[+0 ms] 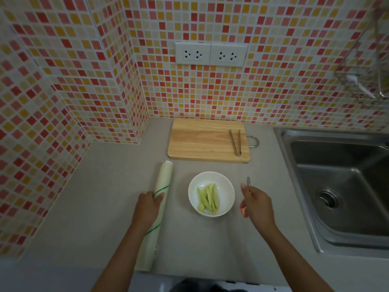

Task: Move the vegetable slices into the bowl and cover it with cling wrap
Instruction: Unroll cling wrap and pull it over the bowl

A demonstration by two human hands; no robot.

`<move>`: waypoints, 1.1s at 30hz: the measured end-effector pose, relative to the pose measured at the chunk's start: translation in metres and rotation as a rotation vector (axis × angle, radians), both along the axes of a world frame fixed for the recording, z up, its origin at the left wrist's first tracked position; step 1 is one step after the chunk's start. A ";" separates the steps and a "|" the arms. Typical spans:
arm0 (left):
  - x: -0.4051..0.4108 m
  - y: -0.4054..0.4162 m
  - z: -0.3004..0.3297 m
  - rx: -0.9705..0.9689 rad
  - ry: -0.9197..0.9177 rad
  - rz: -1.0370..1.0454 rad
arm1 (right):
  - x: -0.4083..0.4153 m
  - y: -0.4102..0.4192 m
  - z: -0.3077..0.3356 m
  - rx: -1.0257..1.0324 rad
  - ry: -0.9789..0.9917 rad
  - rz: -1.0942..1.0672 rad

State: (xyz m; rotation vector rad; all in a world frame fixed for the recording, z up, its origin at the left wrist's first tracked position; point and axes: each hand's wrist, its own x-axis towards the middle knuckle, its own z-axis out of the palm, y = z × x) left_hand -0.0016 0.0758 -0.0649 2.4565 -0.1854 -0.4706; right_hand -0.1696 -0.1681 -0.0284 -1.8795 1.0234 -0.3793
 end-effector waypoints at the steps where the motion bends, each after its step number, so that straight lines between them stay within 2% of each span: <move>1: 0.000 -0.002 0.005 -0.026 -0.009 -0.005 | 0.001 0.000 0.001 -0.038 -0.013 0.000; 5: 0.003 -0.019 0.040 -0.210 -0.058 -0.054 | 0.018 0.006 0.021 -0.033 -0.137 0.013; 9: 0.002 -0.046 0.084 -0.465 -0.024 -0.026 | 0.054 0.019 0.057 0.139 -0.288 0.125; 13: -0.010 -0.076 0.111 -0.578 0.009 -0.126 | 0.089 0.029 0.093 0.325 -0.358 0.168; 17: -0.027 -0.098 0.116 -0.617 0.056 -0.131 | 0.102 0.033 0.105 0.437 -0.390 0.117; 25: -0.045 -0.110 0.107 -0.612 0.013 -0.115 | 0.090 0.026 0.094 0.541 -0.396 0.022; 33: -0.053 -0.110 0.108 -0.585 -0.016 -0.125 | 0.088 0.021 0.092 0.608 -0.387 0.065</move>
